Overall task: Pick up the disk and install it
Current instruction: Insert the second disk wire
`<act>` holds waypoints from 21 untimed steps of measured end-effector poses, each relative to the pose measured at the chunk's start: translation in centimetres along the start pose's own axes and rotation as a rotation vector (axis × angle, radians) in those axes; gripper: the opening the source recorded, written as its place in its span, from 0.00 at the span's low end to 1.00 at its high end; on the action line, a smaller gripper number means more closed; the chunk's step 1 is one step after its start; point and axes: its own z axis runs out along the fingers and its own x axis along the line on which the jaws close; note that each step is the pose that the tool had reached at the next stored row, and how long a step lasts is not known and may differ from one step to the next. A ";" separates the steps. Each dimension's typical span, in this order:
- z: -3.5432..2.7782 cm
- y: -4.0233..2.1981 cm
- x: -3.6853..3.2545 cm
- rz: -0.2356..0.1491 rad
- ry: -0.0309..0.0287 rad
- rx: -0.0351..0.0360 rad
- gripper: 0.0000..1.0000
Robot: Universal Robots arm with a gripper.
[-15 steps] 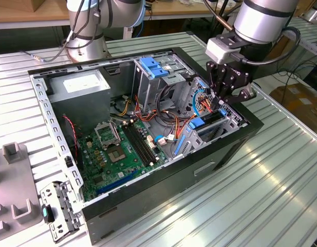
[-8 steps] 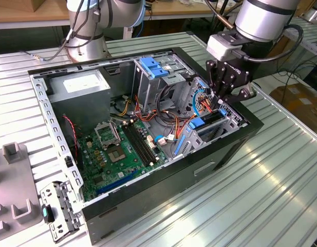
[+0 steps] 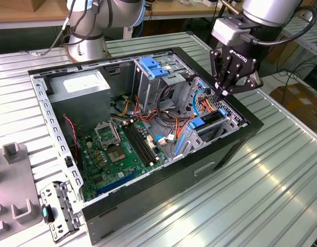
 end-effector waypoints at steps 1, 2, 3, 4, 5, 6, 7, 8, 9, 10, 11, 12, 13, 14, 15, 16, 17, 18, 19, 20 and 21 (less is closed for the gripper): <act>0.00 0.00 -0.05 0.000 0.0000 -0.0004 0.11; -0.01 0.00 -0.11 0.000 0.0001 -0.0005 0.11; -0.06 0.00 -0.16 0.000 0.0002 -0.0005 0.11; -0.19 -0.01 -0.24 0.000 0.0003 -0.0005 0.11; -0.38 0.00 -0.32 0.000 0.0003 -0.0005 0.11; -0.54 0.00 -0.39 0.000 0.0001 -0.0005 0.11; -0.78 0.01 -0.50 0.000 0.0001 -0.0005 0.11; -0.94 0.01 -0.60 0.000 0.0000 -0.0007 0.11; -1.07 0.02 -0.74 0.000 -0.0001 -0.0013 0.11; -1.18 0.02 -0.86 0.000 0.0002 -0.0020 0.11; -1.28 0.03 -0.99 0.000 0.0003 -0.0032 0.11; -1.34 0.04 -1.10 0.000 0.0004 -0.0048 0.11; -1.39 0.05 -1.44 0.000 0.0006 -0.0079 0.11; -1.42 0.05 -1.93 -0.001 0.0016 -0.0098 0.11; -1.44 0.05 -2.41 -0.001 0.0049 -0.0110 0.11; -1.47 0.07 -2.78 -0.001 0.0102 -0.0112 0.11; -1.47 0.08 -3.02 0.000 0.0145 -0.0112 0.11; -1.46 0.08 -3.23 0.000 0.0218 -0.0111 0.11; -1.46 0.09 -3.56 0.000 0.0358 -0.0108 0.11; -1.44 0.09 -3.80 0.000 0.0436 -0.0108 0.11; -1.42 0.10 -4.08 0.000 0.0486 -0.0107 0.11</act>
